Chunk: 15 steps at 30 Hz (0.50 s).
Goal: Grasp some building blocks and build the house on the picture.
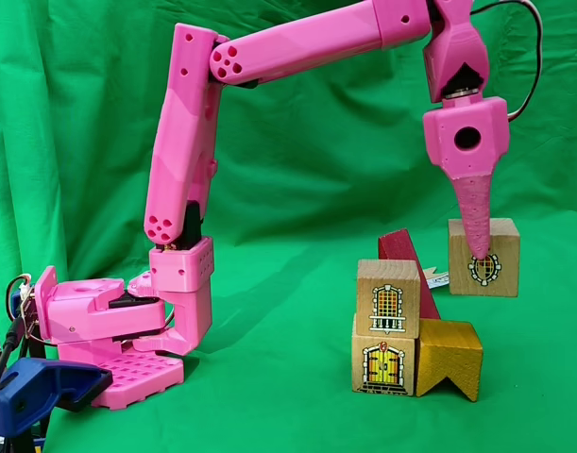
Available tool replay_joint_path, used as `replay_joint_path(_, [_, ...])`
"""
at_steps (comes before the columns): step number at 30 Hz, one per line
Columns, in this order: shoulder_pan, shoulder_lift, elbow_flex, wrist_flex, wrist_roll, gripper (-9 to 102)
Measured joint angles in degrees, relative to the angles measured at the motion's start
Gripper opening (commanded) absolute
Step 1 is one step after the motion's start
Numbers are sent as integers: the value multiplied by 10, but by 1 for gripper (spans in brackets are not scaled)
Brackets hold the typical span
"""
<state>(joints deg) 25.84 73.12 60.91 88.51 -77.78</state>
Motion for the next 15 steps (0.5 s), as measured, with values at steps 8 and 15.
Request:
replay_joint_path(8, [1,-29,-1,0,0,21])
replay_joint_path(15, [1,-32,-1,0,0,21])
